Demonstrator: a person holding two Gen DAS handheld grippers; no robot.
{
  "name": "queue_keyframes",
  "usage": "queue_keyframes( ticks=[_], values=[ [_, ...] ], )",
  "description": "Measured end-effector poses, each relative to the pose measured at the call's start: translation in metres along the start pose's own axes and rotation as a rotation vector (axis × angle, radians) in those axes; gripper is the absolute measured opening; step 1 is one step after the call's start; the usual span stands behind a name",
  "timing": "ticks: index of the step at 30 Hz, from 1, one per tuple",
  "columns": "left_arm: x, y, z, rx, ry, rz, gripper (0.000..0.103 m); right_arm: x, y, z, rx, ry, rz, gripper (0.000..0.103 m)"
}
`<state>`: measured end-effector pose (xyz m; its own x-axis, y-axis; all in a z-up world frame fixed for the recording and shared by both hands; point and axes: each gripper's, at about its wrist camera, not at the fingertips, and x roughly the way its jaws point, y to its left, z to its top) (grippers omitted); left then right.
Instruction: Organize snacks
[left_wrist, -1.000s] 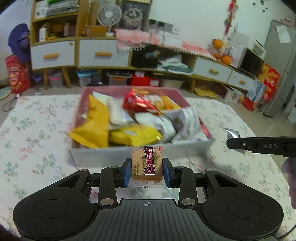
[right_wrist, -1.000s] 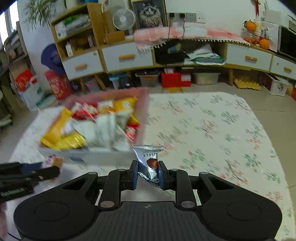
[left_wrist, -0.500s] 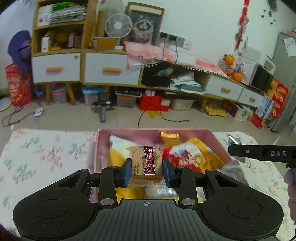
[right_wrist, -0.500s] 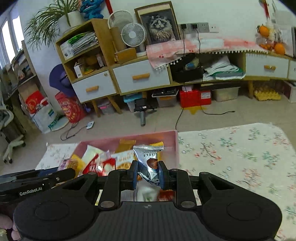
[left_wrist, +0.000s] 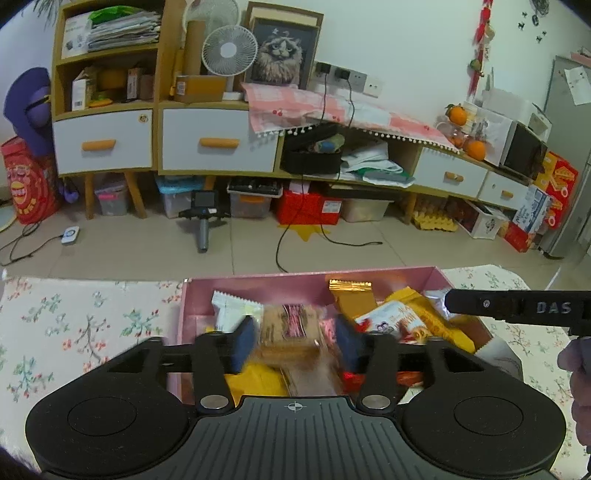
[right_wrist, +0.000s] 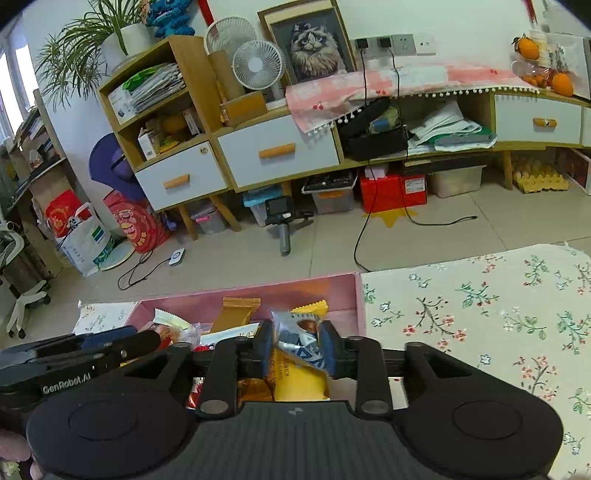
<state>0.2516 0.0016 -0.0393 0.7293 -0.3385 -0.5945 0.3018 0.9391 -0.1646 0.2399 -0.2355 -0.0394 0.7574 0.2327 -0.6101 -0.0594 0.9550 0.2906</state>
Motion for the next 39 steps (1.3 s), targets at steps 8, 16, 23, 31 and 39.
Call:
queue_keyframes(
  ticks=[8,16,23,31,39],
  values=[
    [-0.039,-0.012,-0.005,-0.019,0.026,0.021,0.092,-0.033,-0.001,-0.003,0.038,-0.006,-0.033,0.053],
    [-0.089,-0.035,-0.024,-0.004,0.087,0.106,0.098,-0.076,0.023,-0.021,-0.032,0.025,-0.083,0.071],
    [-0.127,-0.048,-0.050,-0.022,0.149,0.160,0.098,-0.109,0.039,-0.044,-0.054,0.085,-0.095,0.074],
    [-0.164,-0.065,-0.077,-0.037,0.181,0.223,0.103,-0.143,0.050,-0.074,-0.065,0.114,-0.161,0.077],
    [-0.173,-0.071,-0.098,-0.033,0.173,0.276,0.103,-0.150,0.064,-0.101,-0.122,0.108,-0.261,0.077]
  ],
)
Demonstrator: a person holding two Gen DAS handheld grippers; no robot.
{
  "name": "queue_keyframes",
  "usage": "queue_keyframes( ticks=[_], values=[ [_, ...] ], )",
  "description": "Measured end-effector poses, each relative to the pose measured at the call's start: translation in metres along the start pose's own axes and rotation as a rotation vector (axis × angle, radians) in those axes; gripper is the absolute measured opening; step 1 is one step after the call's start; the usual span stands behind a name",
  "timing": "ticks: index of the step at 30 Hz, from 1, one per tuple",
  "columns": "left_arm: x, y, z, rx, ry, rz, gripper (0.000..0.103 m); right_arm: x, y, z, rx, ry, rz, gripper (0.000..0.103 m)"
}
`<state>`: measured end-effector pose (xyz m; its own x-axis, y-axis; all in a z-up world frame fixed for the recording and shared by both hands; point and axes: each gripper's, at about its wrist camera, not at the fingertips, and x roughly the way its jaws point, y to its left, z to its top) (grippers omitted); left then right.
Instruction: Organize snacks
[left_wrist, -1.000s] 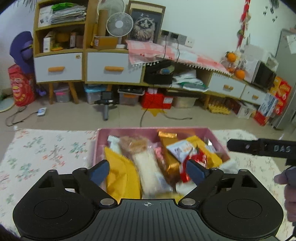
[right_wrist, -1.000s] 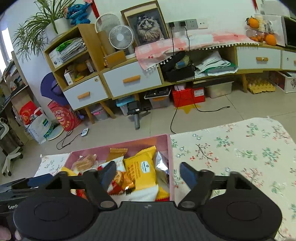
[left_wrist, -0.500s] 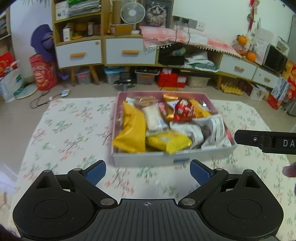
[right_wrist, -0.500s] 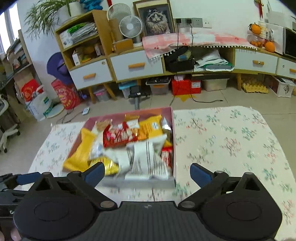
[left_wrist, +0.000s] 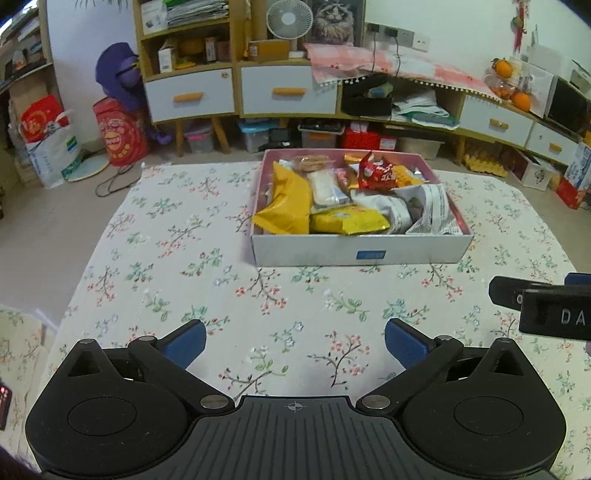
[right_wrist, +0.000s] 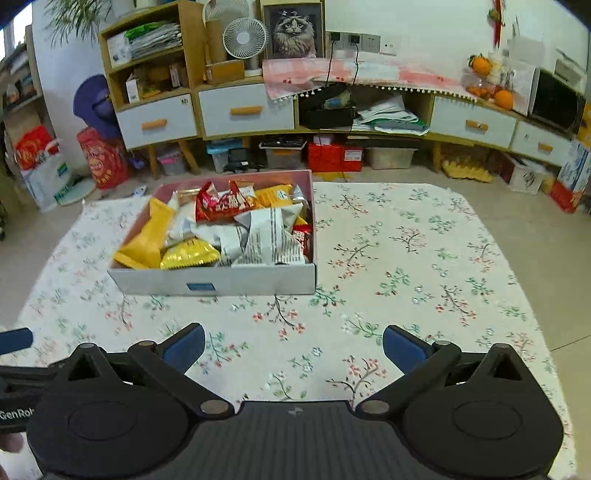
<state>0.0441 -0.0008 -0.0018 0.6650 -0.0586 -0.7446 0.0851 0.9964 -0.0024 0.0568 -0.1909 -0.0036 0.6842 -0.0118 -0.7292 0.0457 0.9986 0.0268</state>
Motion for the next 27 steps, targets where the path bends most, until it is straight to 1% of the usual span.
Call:
queue_keyframes(
  ticks=[2,5,8,11,14,18,22,27],
  values=[
    [0.000,0.001,-0.003,0.008,-0.001,0.012,0.103,0.000,0.003,-0.004,0.001,0.005,0.003,0.077],
    [0.000,0.005,-0.003,-0.011,-0.001,0.018,0.103,0.005,0.009,-0.007,-0.012,0.031,0.006,0.077],
    [0.004,0.010,-0.003,-0.022,0.009,0.007,0.103,0.005,0.016,-0.012,-0.029,0.024,0.002,0.077],
    [0.010,0.015,-0.004,-0.033,0.018,0.028,0.103,0.008,0.020,-0.015,-0.038,0.017,-0.006,0.077],
    [0.014,0.016,-0.004,-0.035,0.027,0.032,0.103,0.012,0.023,-0.017,-0.039,0.028,-0.006,0.077],
    [0.014,0.014,-0.006,-0.026,0.025,0.049,0.103,0.013,0.026,-0.018,-0.052,0.028,-0.013,0.077],
    [0.013,0.015,-0.005,-0.028,0.018,0.059,0.103,0.011,0.027,-0.018,-0.054,0.027,-0.002,0.077],
    [0.012,0.013,-0.005,-0.027,0.019,0.061,0.103,0.009,0.026,-0.019,-0.055,0.024,-0.006,0.077]
  ],
)
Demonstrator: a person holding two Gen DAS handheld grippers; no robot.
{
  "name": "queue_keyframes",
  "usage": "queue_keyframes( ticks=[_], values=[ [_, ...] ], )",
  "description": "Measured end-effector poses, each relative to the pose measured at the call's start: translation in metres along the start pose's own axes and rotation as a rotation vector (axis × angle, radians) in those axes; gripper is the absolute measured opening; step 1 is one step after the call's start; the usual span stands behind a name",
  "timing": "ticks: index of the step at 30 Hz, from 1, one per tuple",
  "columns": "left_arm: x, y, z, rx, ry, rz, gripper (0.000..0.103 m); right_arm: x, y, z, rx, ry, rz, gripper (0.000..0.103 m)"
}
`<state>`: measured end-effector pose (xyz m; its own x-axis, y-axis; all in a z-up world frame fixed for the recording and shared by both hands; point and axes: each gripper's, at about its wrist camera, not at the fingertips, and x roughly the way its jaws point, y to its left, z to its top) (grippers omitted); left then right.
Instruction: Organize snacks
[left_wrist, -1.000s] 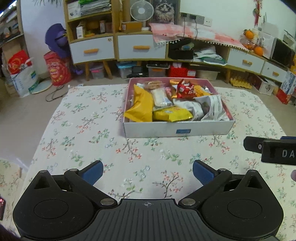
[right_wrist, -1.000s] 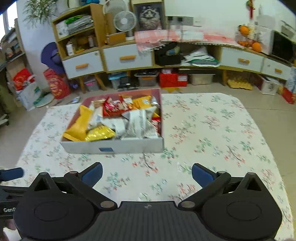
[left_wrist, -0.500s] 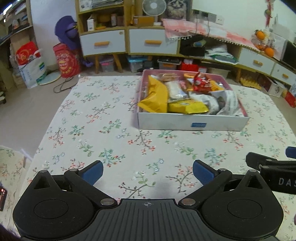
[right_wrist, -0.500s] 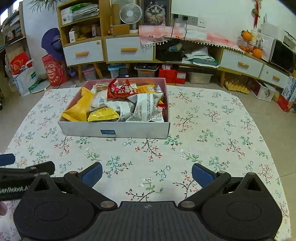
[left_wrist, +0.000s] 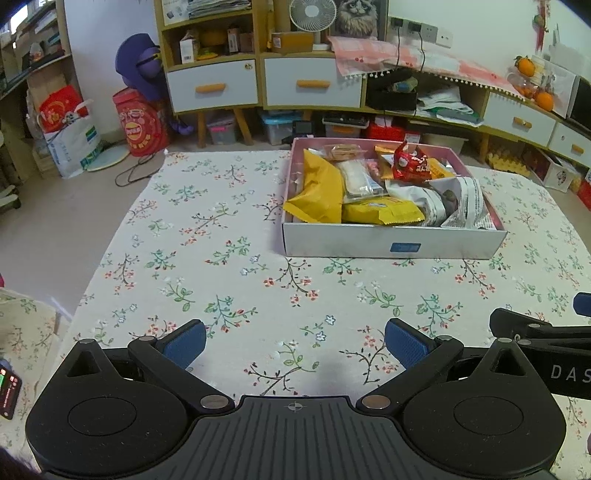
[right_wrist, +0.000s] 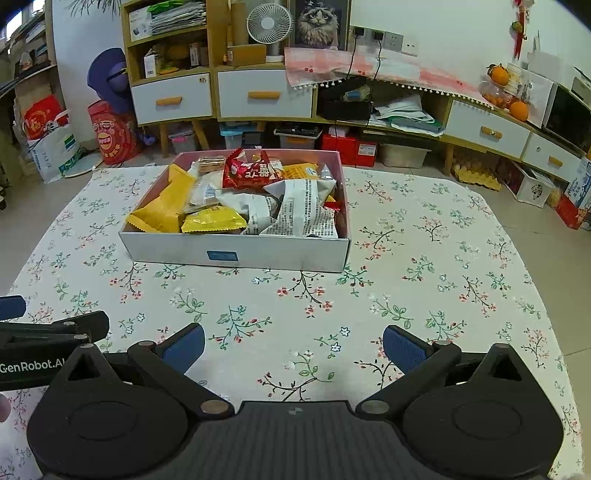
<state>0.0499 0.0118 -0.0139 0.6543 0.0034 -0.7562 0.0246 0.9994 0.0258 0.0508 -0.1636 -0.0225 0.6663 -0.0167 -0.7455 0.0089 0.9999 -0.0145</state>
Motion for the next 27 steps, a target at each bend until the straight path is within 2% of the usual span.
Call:
queue_keyframes(
  ticks=[27],
  values=[
    [-0.0001,-0.0016,-0.0008,0.005,-0.002,0.009,0.103,0.0022,-0.0013,-0.0009,0.010,0.009,0.007,0.077]
  ],
)
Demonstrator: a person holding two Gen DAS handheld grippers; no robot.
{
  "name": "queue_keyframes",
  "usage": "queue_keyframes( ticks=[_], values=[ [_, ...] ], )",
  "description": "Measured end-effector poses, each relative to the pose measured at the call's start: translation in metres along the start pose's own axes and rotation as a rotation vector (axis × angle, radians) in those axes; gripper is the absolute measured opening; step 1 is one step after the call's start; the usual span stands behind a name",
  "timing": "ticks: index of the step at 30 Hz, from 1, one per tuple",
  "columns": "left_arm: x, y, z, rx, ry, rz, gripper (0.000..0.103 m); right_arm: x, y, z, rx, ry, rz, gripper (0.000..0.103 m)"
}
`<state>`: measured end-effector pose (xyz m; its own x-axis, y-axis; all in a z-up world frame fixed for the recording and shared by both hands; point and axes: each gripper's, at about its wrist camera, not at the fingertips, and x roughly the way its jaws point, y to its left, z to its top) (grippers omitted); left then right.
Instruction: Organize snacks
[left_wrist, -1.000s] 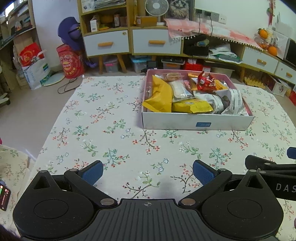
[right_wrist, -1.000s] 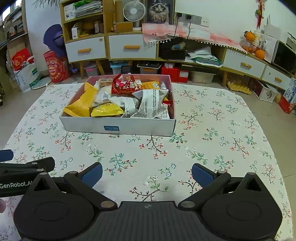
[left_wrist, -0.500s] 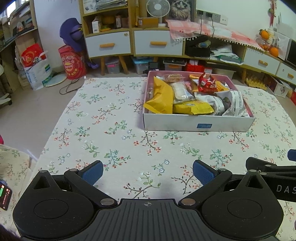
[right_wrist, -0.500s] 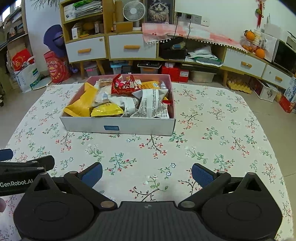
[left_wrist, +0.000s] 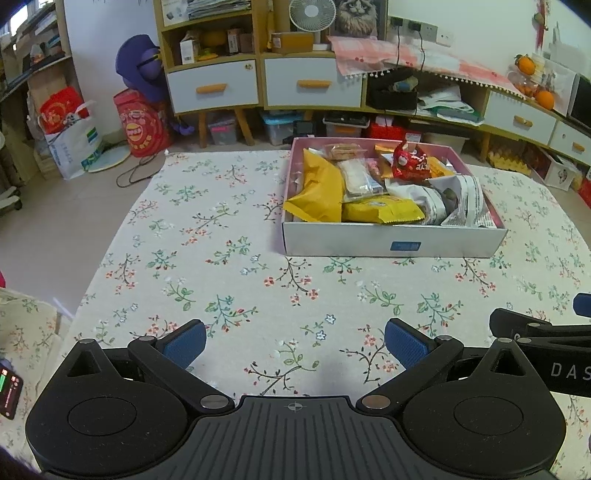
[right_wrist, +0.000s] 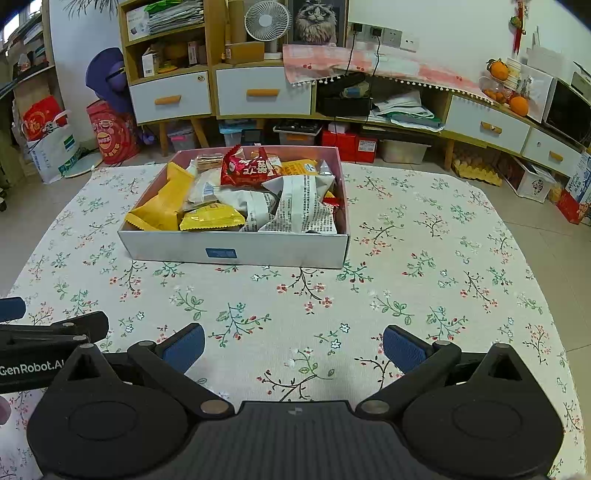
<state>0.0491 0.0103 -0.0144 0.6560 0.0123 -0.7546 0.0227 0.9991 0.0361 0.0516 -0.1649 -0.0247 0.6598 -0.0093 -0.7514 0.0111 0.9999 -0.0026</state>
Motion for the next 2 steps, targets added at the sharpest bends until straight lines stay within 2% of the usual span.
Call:
queue_keyframes(
  ticks=[2],
  values=[
    [0.0005,-0.0004,-0.0003,0.003,0.000,-0.002,0.103,0.0014,-0.0003,-0.0009,0.000,0.001,0.000,0.077]
  ],
)
